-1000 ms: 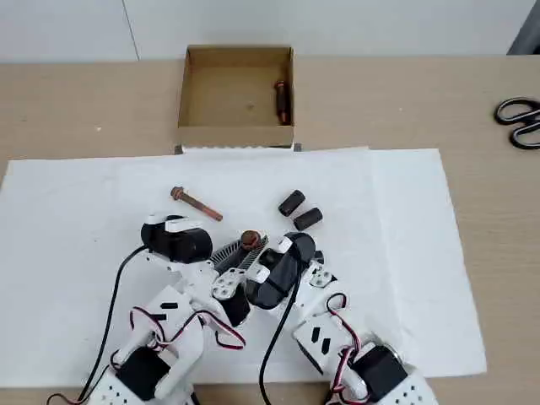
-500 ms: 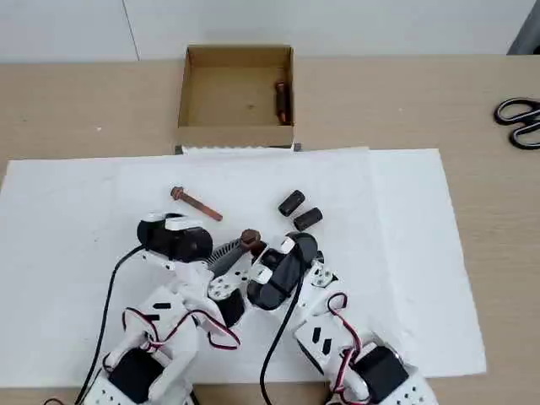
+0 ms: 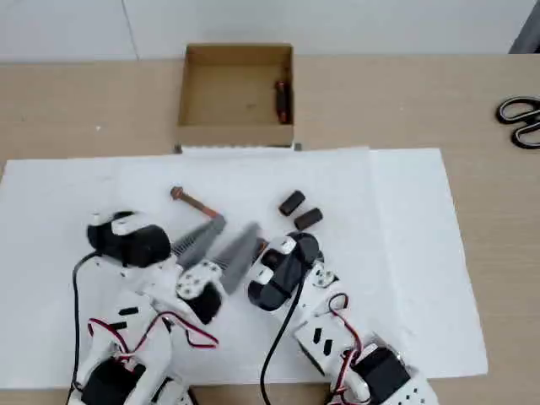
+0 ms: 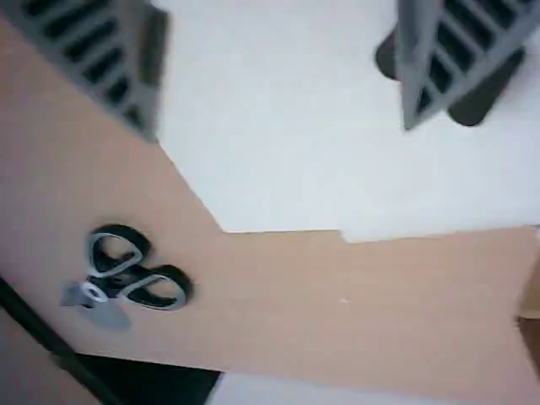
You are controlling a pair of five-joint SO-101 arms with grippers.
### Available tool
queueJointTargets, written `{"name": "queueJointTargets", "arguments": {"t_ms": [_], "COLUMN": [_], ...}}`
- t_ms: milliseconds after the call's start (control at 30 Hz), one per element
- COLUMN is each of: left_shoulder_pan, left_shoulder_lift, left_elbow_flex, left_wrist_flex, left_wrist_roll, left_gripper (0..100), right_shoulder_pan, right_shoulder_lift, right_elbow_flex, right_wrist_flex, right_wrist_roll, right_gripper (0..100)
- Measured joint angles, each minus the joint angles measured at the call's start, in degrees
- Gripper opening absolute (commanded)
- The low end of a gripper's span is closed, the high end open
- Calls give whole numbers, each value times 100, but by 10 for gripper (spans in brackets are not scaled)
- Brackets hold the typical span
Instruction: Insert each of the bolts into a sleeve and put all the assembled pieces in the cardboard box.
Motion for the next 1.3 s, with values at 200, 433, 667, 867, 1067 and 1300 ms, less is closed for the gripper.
{"name": "queueJointTargets", "arguments": {"t_ms": [200,433,667,867,1067,1300], "left_shoulder_pan": [-835,-1433,-1503,-1503,-1503,-1503], "left_shoulder_lift": [-9,-9,0,0,0,0], "left_elbow_flex": [501,1732,2004,2004,2004,2004], "left_wrist_flex": [0,-273,-325,-325,-123,0], "left_wrist_roll": [-738,-1591,-2453,-2998,-3042,-3068], "left_gripper": [6,6,6,6,6,6], "right_shoulder_pan": [404,1160,1582,2022,2075,2075], "right_shoulder_lift": [0,9,536,2857,6215,9653], "right_elbow_flex": [193,246,-519,-2664,-5600,-8993], "right_wrist_flex": [0,0,0,-308,-360,-360], "right_wrist_roll": [0,-1020,-1398,-1415,-1415,-1363], "right_gripper": [2,2,2,2,2,3]}}
